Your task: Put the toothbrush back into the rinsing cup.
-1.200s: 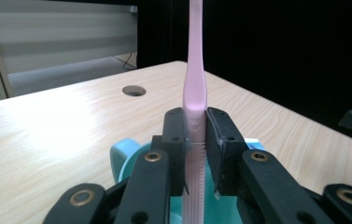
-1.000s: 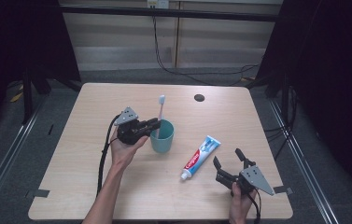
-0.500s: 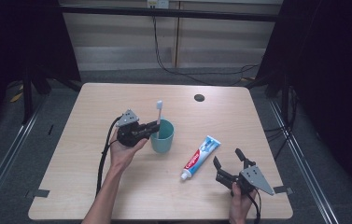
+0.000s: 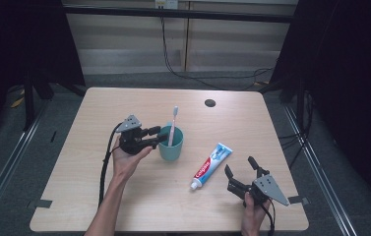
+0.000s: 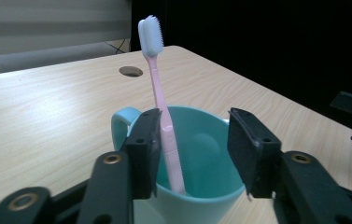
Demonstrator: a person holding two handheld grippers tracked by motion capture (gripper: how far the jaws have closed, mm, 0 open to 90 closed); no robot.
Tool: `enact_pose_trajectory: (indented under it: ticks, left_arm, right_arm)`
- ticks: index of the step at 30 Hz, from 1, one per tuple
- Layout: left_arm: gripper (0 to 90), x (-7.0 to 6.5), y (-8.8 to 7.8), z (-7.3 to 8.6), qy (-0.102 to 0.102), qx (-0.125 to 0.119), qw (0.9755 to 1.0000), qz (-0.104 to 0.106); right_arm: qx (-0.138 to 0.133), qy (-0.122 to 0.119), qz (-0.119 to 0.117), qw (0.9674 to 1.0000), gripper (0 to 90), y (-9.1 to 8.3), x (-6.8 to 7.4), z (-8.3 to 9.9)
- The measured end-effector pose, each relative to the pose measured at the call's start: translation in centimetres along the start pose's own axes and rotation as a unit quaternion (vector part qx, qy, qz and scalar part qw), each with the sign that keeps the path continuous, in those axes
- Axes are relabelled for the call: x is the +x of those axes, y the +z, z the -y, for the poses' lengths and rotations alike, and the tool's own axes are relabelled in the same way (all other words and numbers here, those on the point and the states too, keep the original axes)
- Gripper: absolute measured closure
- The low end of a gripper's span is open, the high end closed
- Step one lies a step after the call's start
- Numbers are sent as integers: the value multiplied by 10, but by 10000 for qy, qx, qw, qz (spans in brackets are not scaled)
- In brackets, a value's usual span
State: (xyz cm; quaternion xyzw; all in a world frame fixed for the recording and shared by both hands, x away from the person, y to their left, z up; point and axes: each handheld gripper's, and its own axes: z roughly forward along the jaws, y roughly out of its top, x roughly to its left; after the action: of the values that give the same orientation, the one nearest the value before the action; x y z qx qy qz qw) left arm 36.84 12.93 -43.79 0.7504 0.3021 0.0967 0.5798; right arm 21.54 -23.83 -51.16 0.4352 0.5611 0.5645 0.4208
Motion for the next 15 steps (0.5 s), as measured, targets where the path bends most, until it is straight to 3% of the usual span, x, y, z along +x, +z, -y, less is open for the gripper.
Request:
enact_pose_trajectory:
  ticks: [5, 10, 15]
  left_arm:
    - [373, 1, -10, -1, -126, -118, 9998, -95]
    - [280, 1, -22, 0, 44, -173, 9994, -295]
    - [180, 3, -30, 10, 48, -121, 9997, -191]
  right_arm:
    - [0, 0, 0, 10000, 130, 0, 0, 0]
    - [-1, 1, 1, 10000, 130, 0, 0, 0]
    - [1, 1, 0, 10000, 131, 0, 0, 0]
